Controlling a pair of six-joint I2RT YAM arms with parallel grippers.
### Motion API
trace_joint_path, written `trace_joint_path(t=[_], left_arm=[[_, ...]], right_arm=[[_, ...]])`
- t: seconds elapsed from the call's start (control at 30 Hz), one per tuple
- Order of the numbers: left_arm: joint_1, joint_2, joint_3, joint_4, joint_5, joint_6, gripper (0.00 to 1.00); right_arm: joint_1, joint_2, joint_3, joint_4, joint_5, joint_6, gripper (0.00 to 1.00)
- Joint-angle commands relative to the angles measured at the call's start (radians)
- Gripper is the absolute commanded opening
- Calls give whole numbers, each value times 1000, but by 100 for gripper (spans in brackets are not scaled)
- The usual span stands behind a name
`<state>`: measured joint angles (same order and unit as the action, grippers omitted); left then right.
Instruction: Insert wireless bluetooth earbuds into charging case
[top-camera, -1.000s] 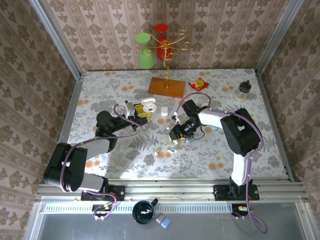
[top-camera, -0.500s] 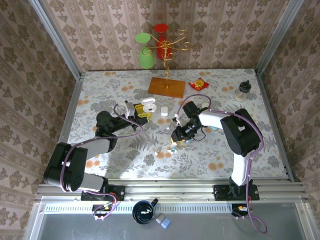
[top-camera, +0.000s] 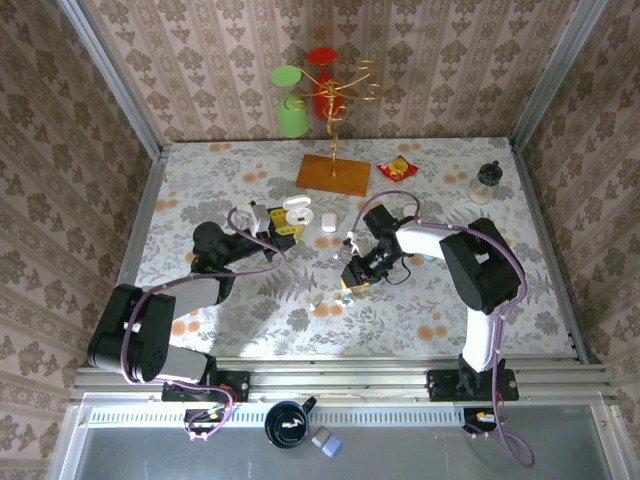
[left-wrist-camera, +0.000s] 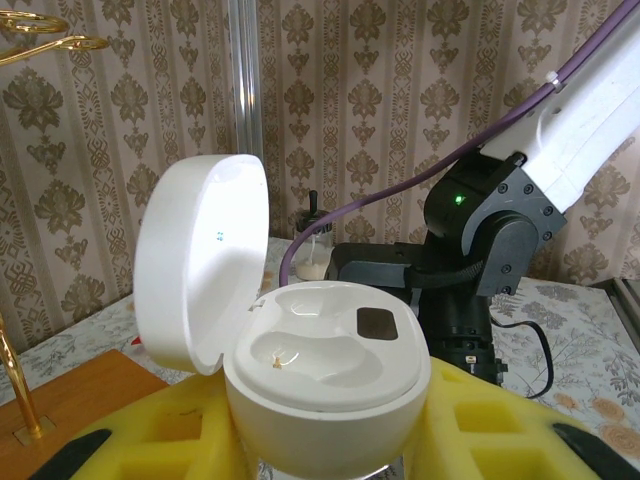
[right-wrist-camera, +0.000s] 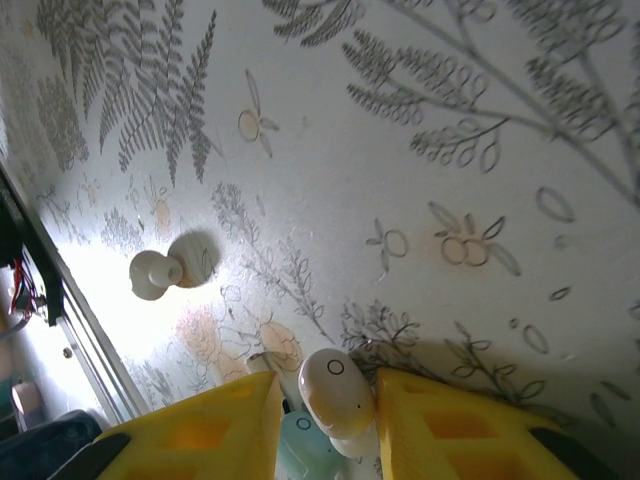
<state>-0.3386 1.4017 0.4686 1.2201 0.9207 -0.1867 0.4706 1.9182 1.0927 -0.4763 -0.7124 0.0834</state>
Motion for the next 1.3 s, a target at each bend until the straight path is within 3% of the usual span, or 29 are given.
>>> trace_joint_path(t=[0.0, 0.37, 0.9, 1.1, 1.27], left_arm=[[3, 11, 10, 44, 20, -5, 29], [3, 5, 5, 44, 20, -5, 29], [3, 2, 7, 44, 18, 1, 29], [4, 4, -2, 43, 4, 10, 29], [5, 5, -5, 43, -1, 16, 29]], right_arm=[[13, -32, -9, -40, -27, -31, 33], [28, -2, 10, -28, 28, 4, 25], [50, -21, 16, -13, 71, 11, 22], [42, -105, -19, 56, 167, 57, 21], [-6, -167, -108, 191, 261, 187, 22]])
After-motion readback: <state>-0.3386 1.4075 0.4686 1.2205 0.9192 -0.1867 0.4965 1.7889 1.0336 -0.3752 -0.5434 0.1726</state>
